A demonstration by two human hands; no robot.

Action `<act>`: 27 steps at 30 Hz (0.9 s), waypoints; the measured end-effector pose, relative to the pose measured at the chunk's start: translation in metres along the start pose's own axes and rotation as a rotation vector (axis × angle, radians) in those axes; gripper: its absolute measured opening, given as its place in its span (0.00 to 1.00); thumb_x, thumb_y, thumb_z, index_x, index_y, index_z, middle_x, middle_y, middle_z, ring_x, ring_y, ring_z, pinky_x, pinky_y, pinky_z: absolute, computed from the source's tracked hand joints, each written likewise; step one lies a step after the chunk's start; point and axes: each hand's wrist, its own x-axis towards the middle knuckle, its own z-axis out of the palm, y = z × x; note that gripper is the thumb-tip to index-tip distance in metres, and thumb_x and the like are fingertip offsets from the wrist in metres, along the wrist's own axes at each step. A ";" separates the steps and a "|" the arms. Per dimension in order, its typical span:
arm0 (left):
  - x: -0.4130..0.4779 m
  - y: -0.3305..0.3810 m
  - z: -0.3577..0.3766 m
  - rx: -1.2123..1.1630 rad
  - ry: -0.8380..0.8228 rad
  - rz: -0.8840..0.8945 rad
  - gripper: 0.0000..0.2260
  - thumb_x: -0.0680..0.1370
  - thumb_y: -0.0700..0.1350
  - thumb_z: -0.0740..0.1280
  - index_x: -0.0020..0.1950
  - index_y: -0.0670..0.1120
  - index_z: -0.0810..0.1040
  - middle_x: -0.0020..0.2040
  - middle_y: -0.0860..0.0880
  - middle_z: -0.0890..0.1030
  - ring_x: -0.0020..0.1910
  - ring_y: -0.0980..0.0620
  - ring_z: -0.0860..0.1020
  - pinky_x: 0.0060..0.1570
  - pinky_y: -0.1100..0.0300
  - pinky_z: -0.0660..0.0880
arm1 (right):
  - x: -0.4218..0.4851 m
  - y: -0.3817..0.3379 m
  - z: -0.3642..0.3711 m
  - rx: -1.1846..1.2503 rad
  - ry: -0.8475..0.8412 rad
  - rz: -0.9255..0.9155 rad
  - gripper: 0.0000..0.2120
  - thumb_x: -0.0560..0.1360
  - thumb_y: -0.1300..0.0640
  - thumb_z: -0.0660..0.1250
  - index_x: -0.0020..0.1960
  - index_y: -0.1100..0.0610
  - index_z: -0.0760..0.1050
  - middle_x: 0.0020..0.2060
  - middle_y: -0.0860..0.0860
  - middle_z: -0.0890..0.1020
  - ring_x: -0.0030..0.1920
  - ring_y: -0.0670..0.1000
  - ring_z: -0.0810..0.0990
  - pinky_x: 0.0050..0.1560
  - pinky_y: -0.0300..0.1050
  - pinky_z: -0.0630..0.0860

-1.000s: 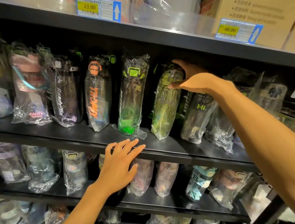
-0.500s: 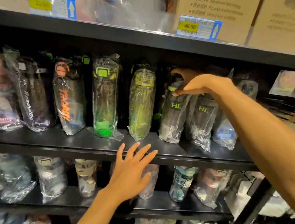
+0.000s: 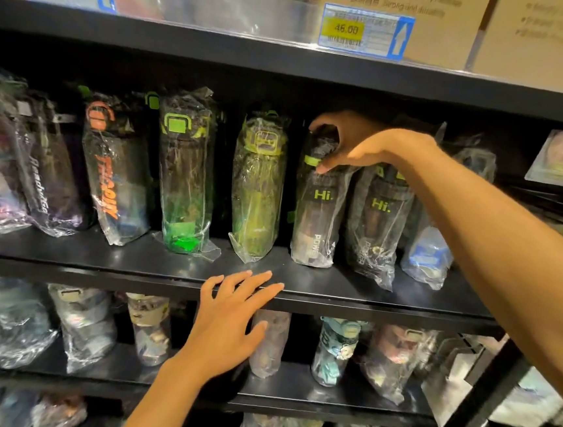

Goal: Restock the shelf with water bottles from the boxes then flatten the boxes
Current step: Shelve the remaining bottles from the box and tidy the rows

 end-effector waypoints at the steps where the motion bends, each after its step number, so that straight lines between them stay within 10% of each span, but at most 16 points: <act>1: 0.000 0.000 0.000 0.000 0.002 0.001 0.30 0.79 0.58 0.63 0.79 0.67 0.58 0.81 0.64 0.59 0.79 0.53 0.60 0.75 0.50 0.43 | 0.001 0.002 0.000 0.004 0.003 -0.003 0.40 0.69 0.48 0.82 0.76 0.51 0.68 0.73 0.54 0.72 0.71 0.57 0.72 0.67 0.46 0.70; 18: 0.003 -0.003 0.013 0.074 0.091 0.048 0.28 0.76 0.57 0.57 0.77 0.61 0.69 0.77 0.58 0.69 0.73 0.48 0.70 0.72 0.40 0.57 | -0.084 0.039 -0.032 0.133 0.164 0.248 0.28 0.82 0.34 0.59 0.79 0.42 0.65 0.78 0.47 0.69 0.75 0.51 0.69 0.76 0.50 0.65; 23: 0.004 0.008 0.013 0.068 0.098 -0.030 0.26 0.76 0.58 0.58 0.74 0.62 0.72 0.75 0.59 0.71 0.73 0.48 0.70 0.75 0.38 0.53 | -0.092 0.073 -0.014 0.130 0.065 0.251 0.41 0.71 0.18 0.53 0.78 0.38 0.65 0.78 0.47 0.70 0.75 0.53 0.69 0.78 0.54 0.64; 27: 0.012 0.036 0.018 0.047 0.127 -0.067 0.26 0.75 0.57 0.59 0.74 0.61 0.72 0.77 0.58 0.69 0.76 0.48 0.66 0.78 0.35 0.46 | -0.085 0.093 -0.012 0.094 -0.023 0.144 0.24 0.84 0.42 0.60 0.78 0.46 0.67 0.77 0.52 0.70 0.75 0.56 0.69 0.77 0.53 0.63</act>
